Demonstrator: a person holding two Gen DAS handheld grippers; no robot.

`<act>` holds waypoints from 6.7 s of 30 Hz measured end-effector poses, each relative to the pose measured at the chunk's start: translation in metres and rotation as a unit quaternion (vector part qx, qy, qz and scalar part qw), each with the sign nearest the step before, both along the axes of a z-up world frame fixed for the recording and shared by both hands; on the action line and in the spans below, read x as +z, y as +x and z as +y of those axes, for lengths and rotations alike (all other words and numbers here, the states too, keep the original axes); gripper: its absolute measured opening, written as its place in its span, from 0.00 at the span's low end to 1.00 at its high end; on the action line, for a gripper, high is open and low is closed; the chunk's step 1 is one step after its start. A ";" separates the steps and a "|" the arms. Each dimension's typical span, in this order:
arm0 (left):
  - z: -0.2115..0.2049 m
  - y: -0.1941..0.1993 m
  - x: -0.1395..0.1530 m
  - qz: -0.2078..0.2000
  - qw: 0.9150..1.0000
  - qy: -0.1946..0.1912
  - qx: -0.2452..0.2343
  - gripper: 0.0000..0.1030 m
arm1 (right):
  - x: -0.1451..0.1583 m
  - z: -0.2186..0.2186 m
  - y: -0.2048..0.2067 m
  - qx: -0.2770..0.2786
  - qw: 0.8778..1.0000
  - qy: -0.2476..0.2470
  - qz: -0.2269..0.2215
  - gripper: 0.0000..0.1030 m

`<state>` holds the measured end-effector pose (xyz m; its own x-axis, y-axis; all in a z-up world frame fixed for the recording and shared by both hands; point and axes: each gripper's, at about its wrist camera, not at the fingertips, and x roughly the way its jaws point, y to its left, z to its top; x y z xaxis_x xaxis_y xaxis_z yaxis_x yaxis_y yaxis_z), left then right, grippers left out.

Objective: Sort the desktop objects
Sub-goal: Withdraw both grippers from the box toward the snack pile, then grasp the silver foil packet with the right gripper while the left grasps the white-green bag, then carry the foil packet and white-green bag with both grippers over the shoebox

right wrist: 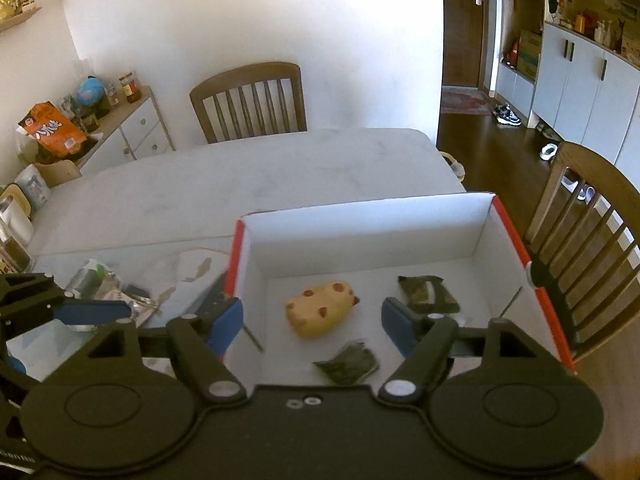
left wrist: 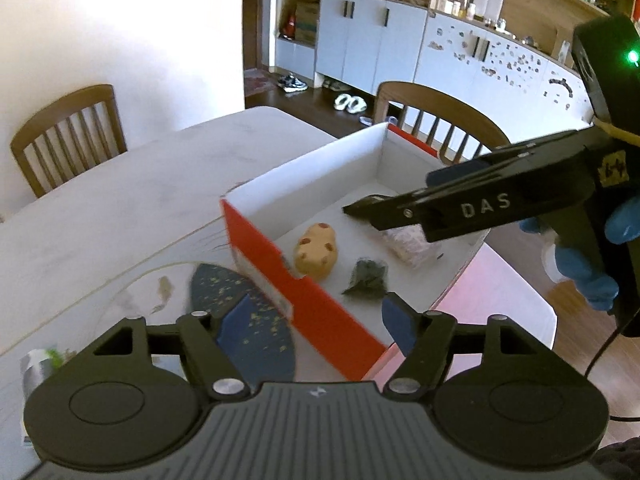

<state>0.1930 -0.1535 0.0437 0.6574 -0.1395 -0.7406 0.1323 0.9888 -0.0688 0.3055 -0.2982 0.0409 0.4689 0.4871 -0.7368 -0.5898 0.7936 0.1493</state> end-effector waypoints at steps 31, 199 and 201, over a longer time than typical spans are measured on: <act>0.153 -0.095 -0.004 -0.031 0.993 -0.006 0.114 0.99 | -0.001 0.102 -0.097 0.041 0.998 0.033 -0.039 0.98; 0.035 -0.018 0.018 -0.064 0.991 -0.029 0.116 0.49 | 0.013 -0.016 -0.021 0.070 0.995 0.012 -0.070 0.30; 0.024 -0.009 0.017 -0.062 0.992 -0.026 0.107 0.49 | 0.011 -0.025 -0.014 0.064 0.996 0.008 -0.068 0.30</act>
